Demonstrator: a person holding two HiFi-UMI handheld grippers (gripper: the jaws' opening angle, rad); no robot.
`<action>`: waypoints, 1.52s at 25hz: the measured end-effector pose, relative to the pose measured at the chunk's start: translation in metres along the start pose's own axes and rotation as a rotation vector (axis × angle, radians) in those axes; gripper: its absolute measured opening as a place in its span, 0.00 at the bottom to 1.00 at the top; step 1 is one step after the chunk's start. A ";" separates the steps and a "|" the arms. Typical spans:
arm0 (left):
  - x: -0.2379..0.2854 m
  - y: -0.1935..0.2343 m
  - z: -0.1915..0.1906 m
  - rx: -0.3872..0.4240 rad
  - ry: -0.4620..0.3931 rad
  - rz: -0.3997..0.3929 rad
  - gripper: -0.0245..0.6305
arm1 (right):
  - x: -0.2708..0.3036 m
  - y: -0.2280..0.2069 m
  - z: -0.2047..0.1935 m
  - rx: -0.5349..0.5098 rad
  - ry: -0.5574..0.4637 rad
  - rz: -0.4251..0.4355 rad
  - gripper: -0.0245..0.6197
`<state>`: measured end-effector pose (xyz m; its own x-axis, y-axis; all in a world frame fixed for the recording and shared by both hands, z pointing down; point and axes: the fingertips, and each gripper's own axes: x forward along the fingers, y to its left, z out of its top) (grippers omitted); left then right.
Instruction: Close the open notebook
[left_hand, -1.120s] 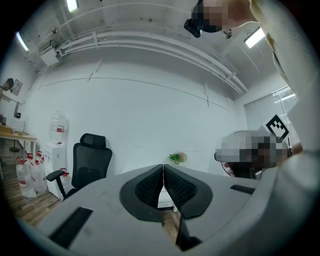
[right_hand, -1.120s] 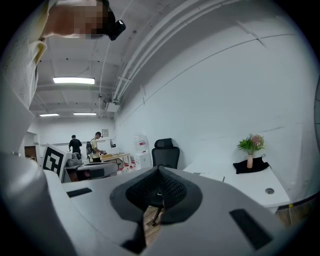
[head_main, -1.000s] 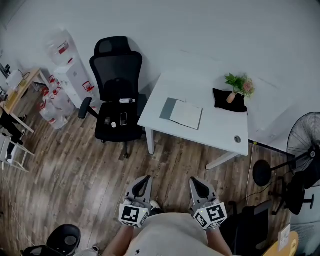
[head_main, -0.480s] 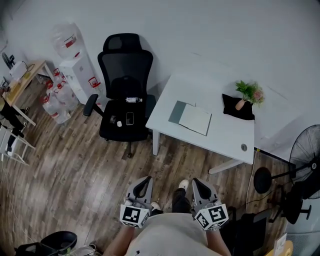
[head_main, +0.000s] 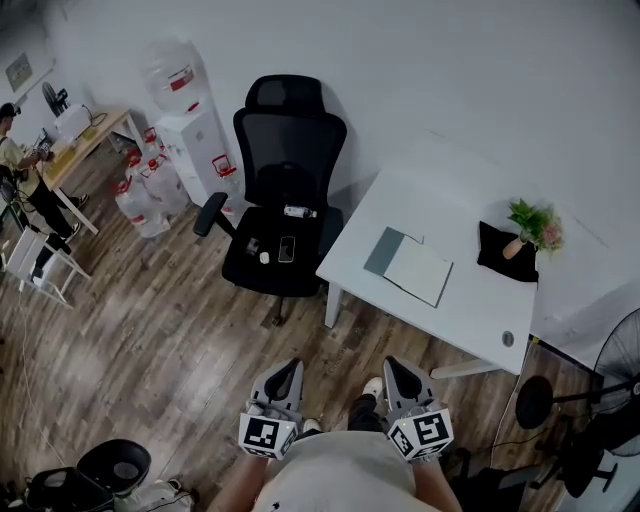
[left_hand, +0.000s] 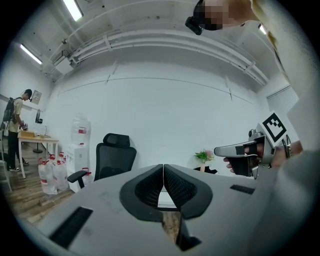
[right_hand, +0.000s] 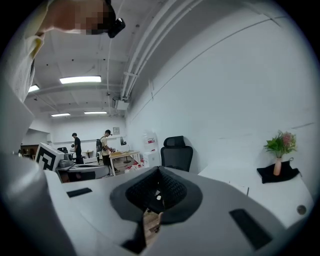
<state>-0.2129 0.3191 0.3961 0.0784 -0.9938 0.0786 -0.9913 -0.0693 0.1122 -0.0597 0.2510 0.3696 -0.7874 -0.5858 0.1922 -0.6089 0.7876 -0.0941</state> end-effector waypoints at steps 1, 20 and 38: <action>0.007 0.000 -0.001 -0.001 0.003 0.006 0.06 | 0.006 -0.005 0.001 -0.002 0.001 0.009 0.04; 0.161 -0.050 0.012 -0.023 0.007 0.088 0.06 | 0.071 -0.161 0.036 0.002 0.015 0.143 0.04; 0.263 -0.103 0.002 -0.023 0.051 -0.062 0.06 | 0.047 -0.268 0.025 0.020 0.048 -0.025 0.04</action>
<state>-0.0905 0.0652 0.4030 0.1454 -0.9820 0.1207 -0.9817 -0.1281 0.1409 0.0642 0.0074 0.3790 -0.7669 -0.5947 0.2412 -0.6302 0.7688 -0.1086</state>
